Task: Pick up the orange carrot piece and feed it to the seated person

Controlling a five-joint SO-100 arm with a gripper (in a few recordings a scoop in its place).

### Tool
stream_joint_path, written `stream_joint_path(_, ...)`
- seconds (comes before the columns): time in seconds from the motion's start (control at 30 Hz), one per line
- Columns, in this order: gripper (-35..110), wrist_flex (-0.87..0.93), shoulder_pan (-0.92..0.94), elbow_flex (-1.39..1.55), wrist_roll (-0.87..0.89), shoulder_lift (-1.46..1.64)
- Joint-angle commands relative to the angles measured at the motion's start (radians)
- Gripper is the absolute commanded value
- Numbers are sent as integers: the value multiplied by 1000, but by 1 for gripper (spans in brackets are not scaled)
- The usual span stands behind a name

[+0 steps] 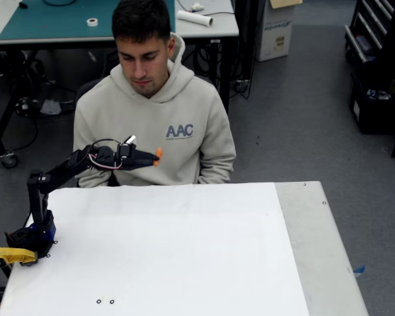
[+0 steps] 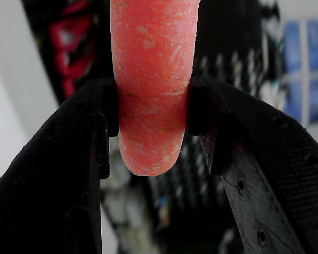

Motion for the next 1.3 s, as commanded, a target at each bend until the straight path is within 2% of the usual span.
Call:
stream_joint_path(0.0,-2,-12,-67,-176,-83,-9)
stream_joint_path(0.23,-2,-12,-209,-420,-138,-216)
stream_joint_path(0.7,-3,-12,-411,-1127,-137,-666)
stream_joint_path(1.27,-3,-14,-480,-1108,-137,-650)
